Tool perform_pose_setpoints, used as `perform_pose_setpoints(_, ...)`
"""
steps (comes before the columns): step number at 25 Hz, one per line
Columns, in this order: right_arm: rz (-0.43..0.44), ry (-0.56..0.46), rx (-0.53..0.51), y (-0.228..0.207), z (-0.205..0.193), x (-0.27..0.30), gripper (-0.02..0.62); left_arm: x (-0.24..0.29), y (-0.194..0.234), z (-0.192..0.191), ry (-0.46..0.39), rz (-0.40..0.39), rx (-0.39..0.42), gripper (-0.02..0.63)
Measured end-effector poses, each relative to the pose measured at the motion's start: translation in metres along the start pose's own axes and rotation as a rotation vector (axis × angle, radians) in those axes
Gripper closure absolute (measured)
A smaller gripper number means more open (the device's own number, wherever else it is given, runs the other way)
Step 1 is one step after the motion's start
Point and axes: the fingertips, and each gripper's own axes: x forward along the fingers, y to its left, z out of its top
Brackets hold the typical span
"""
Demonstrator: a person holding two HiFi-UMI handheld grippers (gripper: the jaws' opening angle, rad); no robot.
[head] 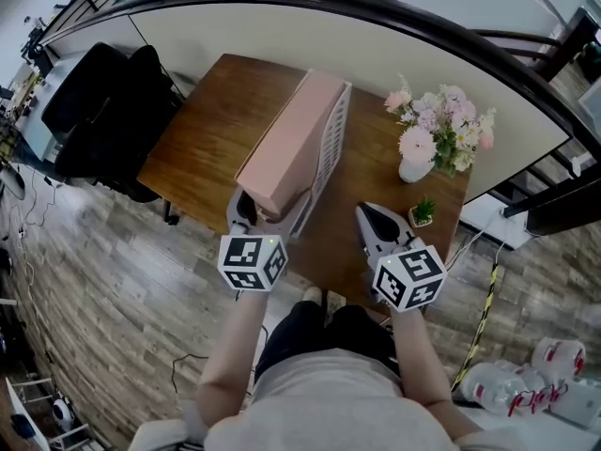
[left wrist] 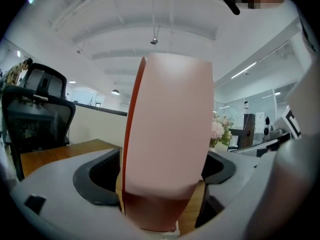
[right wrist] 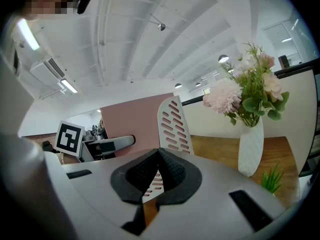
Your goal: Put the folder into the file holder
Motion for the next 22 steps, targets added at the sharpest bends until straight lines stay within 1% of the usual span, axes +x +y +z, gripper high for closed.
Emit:
perform_pose_setpoints(4, 0.005, -0.009, -0.016, 0.003, 0.006, -0.004, 0.586, -0.008, -0.004, 0.003, -0.008, -0.003, -0.017, 0.121)
perform_pose_setpoints(9, 0.008, -0.014, -0.031, 0.004, 0.011, -0.009, 0.586, -0.02, -0.006, 0.005, -0.017, 0.003, -0.073, 0.135)
perform_pose_setpoints(11, 0.009, -0.017, -0.033, 0.004, 0.013, -0.011, 0.586, -0.024, -0.007, 0.005, -0.015, 0.007, -0.082, 0.14)
perform_pose_setpoints(17, 0.013, -0.01, -0.052, 0.006, 0.011, -0.015, 0.586, -0.037, -0.005, -0.001, 0.01, 0.019, -0.045, 0.164)
perform_pose_setpoints(22, 0.002, -0.005, -0.049, 0.003, 0.009, -0.02, 0.586, -0.049, -0.008, -0.005, 0.022, 0.016, -0.041, 0.195)
